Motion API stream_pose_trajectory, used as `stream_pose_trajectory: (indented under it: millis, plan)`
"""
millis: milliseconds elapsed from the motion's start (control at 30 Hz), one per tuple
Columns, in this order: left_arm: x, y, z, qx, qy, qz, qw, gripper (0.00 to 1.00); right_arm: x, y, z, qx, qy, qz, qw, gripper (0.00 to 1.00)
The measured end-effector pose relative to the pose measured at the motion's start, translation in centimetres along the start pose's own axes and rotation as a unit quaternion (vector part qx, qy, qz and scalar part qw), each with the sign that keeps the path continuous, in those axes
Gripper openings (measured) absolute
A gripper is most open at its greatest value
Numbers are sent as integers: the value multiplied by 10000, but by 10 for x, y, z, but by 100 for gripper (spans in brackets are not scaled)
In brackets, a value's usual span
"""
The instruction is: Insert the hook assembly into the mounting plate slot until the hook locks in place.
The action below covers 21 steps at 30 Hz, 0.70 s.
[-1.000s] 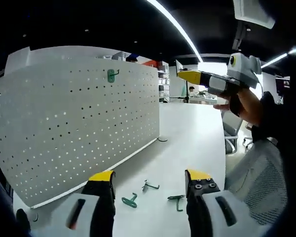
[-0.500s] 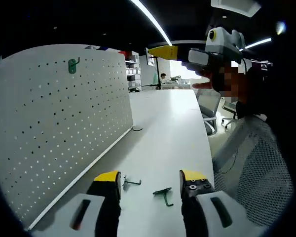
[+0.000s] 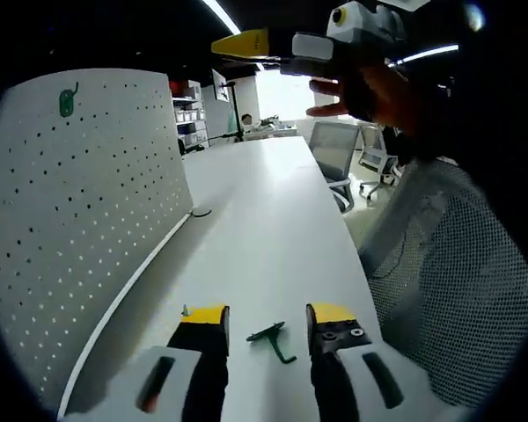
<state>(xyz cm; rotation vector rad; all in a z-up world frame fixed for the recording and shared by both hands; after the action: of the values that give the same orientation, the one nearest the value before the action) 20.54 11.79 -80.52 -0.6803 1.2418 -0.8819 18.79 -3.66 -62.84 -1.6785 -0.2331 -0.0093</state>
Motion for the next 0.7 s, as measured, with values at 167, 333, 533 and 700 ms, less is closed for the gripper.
stream_pose_trajectory:
  millis: [167, 333, 533, 700]
  plan:
    - [12, 5, -3, 143, 145, 92, 9997, 30, -1, 5, -2, 27, 34, 70, 10000, 27]
    - [22, 10, -3, 219, 277, 163, 9992, 25, 0, 7, -4, 26, 57, 92, 9999, 27]
    - [30, 16, -5, 220, 368, 251, 9988, 22, -1, 10, -6, 40, 82, 138, 9999, 27]
    - [37, 23, -5, 315, 381, 406, 9980, 16, -3, 10, -5, 49, 74, 124, 9999, 27]
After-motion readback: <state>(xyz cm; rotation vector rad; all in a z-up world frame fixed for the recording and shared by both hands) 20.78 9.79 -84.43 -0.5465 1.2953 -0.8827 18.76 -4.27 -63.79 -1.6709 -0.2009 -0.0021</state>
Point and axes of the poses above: the point that each gripper's makers call its tool centre point, and the gripper's own axes: x roughly forward along the fingers, z roughly to its left, y roughly out of its underside, the point moved 5 cm from there along -x, roughly backward along the fingers, and after that the axes turned 8 degrees about x, right-handed, at the moved point
